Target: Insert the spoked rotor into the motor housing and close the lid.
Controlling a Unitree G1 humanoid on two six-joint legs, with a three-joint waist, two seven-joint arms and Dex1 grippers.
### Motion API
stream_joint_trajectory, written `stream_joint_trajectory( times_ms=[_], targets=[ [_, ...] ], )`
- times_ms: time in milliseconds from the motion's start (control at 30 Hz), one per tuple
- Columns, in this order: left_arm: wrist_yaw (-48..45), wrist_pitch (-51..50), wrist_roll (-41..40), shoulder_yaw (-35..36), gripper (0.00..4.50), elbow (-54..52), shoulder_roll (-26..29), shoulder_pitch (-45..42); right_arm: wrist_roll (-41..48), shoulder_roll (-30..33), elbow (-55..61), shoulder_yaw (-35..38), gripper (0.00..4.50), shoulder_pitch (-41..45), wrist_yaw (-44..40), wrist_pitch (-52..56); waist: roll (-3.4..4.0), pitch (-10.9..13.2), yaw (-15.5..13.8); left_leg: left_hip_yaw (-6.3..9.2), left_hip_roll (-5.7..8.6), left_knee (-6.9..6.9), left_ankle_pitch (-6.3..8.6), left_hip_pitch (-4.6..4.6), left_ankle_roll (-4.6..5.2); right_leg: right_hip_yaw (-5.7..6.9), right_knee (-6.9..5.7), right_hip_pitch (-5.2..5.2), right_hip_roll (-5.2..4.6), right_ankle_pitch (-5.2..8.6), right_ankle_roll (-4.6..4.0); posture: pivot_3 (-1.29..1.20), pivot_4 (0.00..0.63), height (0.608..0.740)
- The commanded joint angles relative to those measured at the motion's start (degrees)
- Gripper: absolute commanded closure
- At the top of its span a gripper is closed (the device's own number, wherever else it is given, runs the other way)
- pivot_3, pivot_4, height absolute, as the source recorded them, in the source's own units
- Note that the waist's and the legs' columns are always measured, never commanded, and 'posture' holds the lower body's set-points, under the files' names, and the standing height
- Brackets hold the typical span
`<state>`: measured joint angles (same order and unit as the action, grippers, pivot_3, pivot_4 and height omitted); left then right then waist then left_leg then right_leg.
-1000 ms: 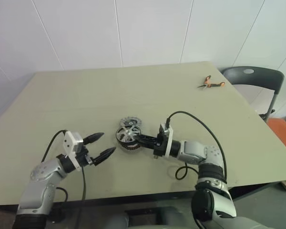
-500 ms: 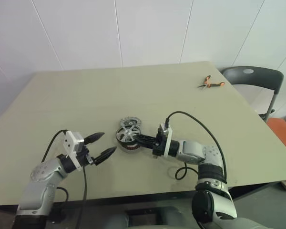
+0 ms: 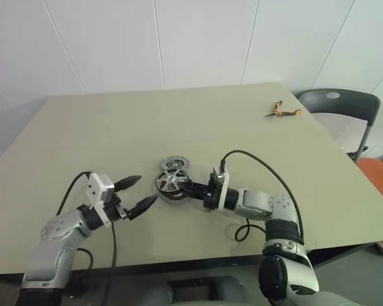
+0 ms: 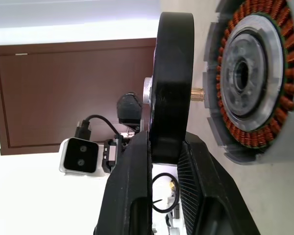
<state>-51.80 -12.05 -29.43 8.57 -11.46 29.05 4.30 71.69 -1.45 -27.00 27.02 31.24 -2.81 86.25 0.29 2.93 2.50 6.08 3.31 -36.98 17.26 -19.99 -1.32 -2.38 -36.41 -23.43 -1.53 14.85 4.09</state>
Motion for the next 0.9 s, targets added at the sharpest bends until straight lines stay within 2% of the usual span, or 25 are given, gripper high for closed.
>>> stream_joint_trajectory(
  times_ms=[33, 567, 900],
  targets=[
    [-0.12, 0.30, -0.85, 0.59, 0.00, -1.64, 0.30, -0.23, -0.74, 0.24, 1.20, -0.76, 4.10, 0.44, -2.46, -0.48, 0.00, 0.00, 0.01, 0.00, 0.00, 0.00, 0.00, 0.00, 0.00, 0.00, 0.00, 0.00, 0.00, 0.00, 0.00, 0.00, 0.000, 0.740],
    [-2.37, 2.60, -0.24, 1.25, 0.00, 0.85, 0.58, 0.63, -6.48, 0.67, 0.84, -1.81, 4.10, -0.26, -8.23, -3.35, 0.00, -0.01, -0.02, 0.00, 0.01, -0.03, 0.00, 0.00, 0.00, 0.00, -0.01, 0.00, 0.00, -0.02, 0.00, 0.00, 0.000, 0.740],
    [-1.00, 0.79, -0.75, 0.77, 0.00, -1.88, 0.73, 0.86, -9.66, 0.77, 0.53, -2.52, 4.10, -0.85, -11.18, -4.99, 0.00, -0.01, -0.03, 0.00, 0.01, -0.03, 0.00, 0.00, 0.00, 0.00, -0.02, 0.00, -0.01, -0.02, 0.00, 0.00, 0.000, 0.740]
  ],
)
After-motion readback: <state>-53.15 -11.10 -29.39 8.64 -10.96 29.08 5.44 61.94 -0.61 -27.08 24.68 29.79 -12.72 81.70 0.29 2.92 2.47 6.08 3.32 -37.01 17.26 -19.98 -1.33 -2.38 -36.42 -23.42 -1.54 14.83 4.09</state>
